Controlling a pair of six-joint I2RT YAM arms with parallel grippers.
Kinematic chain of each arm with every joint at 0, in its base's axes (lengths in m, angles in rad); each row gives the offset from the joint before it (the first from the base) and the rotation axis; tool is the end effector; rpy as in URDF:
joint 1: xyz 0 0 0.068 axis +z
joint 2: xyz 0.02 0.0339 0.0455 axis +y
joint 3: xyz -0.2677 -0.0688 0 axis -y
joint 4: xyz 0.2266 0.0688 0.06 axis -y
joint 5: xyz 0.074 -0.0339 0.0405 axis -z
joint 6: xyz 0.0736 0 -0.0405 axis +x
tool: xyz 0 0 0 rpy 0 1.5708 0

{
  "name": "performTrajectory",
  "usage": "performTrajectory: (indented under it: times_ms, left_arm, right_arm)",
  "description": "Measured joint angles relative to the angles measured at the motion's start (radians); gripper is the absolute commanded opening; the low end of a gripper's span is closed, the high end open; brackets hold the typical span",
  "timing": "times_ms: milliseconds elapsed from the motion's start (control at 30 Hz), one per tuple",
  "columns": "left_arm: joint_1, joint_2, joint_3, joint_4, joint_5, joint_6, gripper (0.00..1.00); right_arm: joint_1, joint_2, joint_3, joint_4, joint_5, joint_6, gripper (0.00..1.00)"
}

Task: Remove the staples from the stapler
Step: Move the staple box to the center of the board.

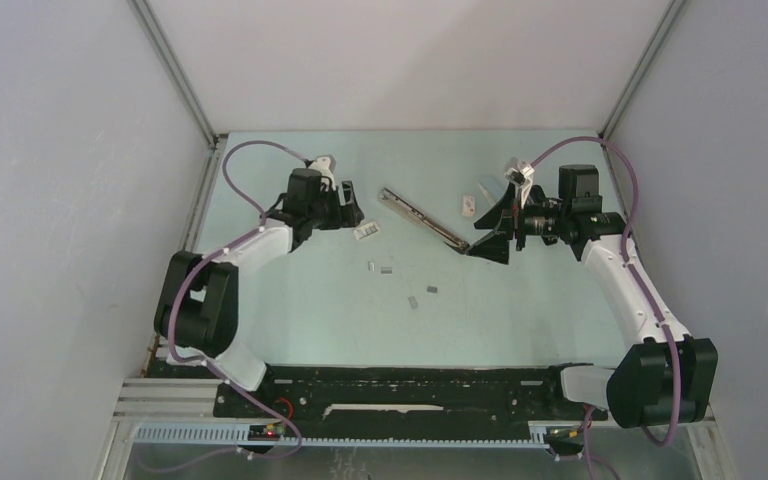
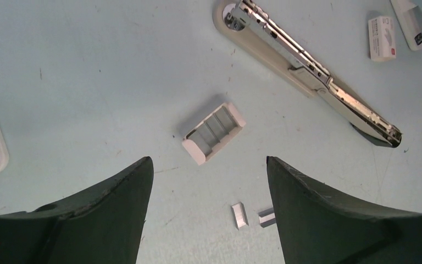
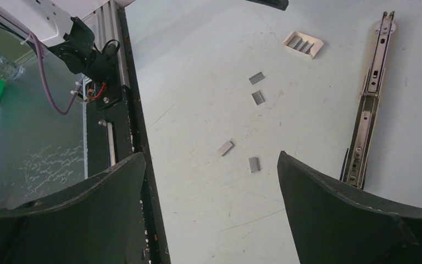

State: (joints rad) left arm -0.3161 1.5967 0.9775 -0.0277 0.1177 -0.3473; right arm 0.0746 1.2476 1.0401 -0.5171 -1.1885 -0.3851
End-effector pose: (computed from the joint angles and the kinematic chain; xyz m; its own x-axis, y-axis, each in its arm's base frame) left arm 0.3430 -0.1213 0.2098 -0.6740 -0.1352 -0.7262 0.1790 0.9239 -0.3381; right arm 0.2393 0.0864 0.3121 -0.3419 -0.1661 -0.9249 -0.9161 0.2782 0.2887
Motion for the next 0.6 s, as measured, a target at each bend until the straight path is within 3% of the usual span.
performTrajectory:
  times_ms: [600]
  left_arm:
    - [0.061, 0.177, 0.18, -0.073, 0.099, -0.03, 0.72]
  right_arm:
    - [-0.002, 0.0, 0.0, -0.006, -0.012, -0.006, 1.0]
